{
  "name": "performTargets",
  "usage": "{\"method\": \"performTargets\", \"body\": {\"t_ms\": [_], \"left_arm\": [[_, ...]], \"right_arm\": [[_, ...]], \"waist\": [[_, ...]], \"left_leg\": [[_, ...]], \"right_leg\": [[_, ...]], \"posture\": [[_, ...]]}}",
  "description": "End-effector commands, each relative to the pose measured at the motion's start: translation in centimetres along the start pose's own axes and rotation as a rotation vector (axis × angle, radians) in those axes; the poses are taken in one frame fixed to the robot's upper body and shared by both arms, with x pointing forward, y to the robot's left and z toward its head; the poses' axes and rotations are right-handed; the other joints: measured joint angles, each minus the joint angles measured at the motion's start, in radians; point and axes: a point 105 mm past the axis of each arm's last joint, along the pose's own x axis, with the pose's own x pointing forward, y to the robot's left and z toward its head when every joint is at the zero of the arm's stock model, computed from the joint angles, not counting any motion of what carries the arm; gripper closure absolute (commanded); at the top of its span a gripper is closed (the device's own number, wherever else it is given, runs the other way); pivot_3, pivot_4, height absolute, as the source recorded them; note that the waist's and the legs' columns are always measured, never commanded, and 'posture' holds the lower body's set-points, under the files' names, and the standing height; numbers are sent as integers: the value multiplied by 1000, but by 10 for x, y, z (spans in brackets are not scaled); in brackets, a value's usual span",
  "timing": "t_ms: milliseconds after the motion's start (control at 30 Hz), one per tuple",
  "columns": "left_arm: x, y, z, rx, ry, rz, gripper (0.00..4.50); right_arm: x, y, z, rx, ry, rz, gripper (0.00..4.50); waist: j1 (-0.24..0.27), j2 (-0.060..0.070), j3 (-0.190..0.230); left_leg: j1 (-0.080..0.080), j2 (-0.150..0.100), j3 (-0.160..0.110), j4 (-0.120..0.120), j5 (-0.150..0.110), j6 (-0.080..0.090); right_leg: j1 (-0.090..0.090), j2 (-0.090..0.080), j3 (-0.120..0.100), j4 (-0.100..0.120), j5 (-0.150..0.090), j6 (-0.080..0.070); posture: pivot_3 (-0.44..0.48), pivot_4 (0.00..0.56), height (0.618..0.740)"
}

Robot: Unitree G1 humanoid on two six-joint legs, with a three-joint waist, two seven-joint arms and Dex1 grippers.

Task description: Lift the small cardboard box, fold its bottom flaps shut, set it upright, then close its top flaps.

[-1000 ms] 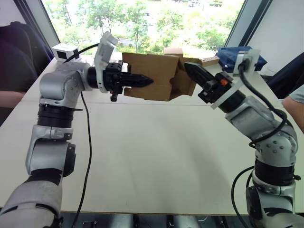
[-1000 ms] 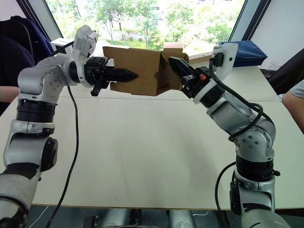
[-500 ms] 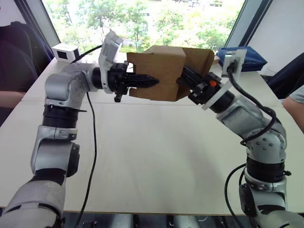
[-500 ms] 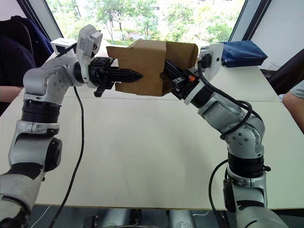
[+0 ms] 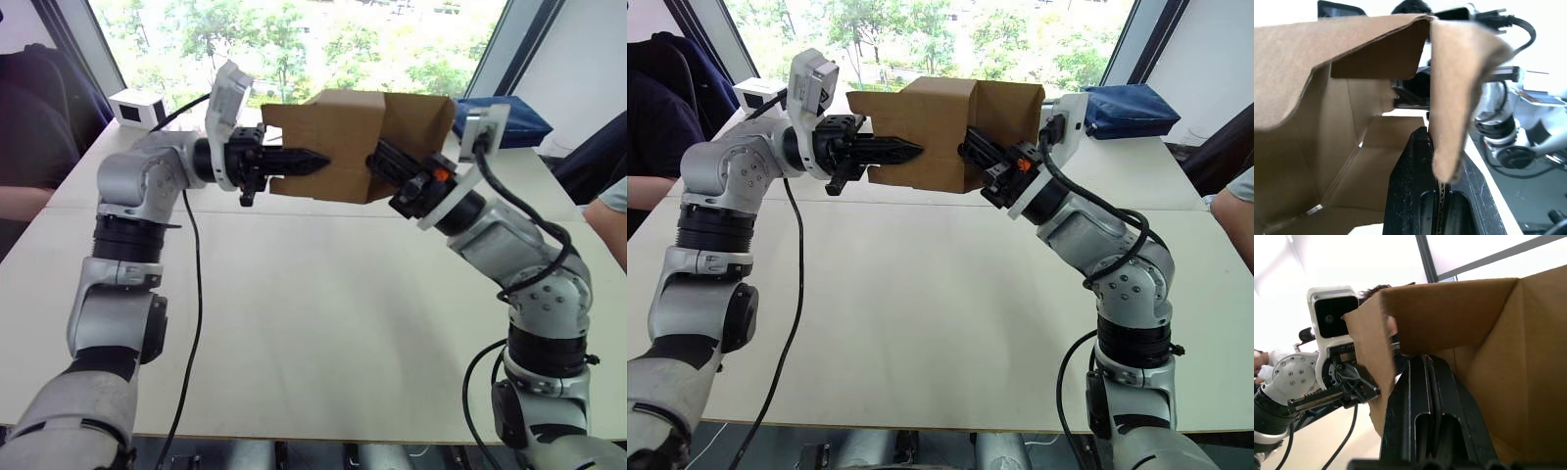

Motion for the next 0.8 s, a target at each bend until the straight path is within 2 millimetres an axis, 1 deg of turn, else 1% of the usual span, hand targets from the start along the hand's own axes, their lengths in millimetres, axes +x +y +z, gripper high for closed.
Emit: {"method": "performTargets", "body": {"t_ms": [33, 300, 367, 433, 500, 533, 667, 800], "left_arm": [[1, 3, 17, 66, -28, 27, 4500], [-1, 9, 18, 61, -39, 50, 4500], [-1, 10, 18, 59, -38, 54, 4500], [-3, 11, 18, 59, -37, 58, 4500], [-2, 11, 20, 58, -43, 54, 4500], [-2, 11, 21, 57, -45, 53, 4500], [-1, 10, 21, 58, -46, 42, 4500], [1, 5, 22, 55, -40, 10, 4500]], "right_arm": [[-6, 12, 17, -43, -50, 51, 4472], [-19, 15, 19, -59, -22, 50, 4472], [-28, 10, 18, -72, 2, 25, 4472], [-46, 3, 14, -81, 52, -18, 4472], [-58, -2, 5, -75, 100, -49, 4472], [-61, -3, 2, -69, 109, -57, 4472], [-66, -10, -5, -66, 117, -98, 4472], [-64, -19, -17, -93, 146, -135, 4472]], "waist": [[0, 0, 0], [-1, 0, 0], [0, 0, 0], [5, 0, 0], [7, 0, 0], [5, 0, 0], [-2, 0, 0], [-1, 0, 0]], "left_leg": [[0, 0, 0, 0, 0, 0], [0, 0, 0, 0, 0, 0], [0, 0, 0, 0, 0, 0], [0, 0, 0, 0, 0, 0], [-1, 0, -1, 0, 0, 0], [-1, 0, 0, 0, -1, 1], [-1, 0, 0, 0, -1, 1], [0, 0, 0, 0, -1, 1]], "right_leg": [[0, 0, 0, 0, 0, 0], [0, 0, 0, 0, 0, 0], [0, 0, 0, 0, 0, 0], [0, 0, 0, 0, 0, 0], [0, 0, -1, -2, 0, 0], [0, -1, 0, -2, 0, 0], [0, -1, 0, -2, 1, 1], [0, 0, 0, 0, 1, 1]], "posture": [[0, 150, 740], [0, 150, 740], [0, 150, 740], [0, 150, 740], [0, 150, 740], [0, 150, 740], [0, 150, 740], [0, 150, 740]]}}
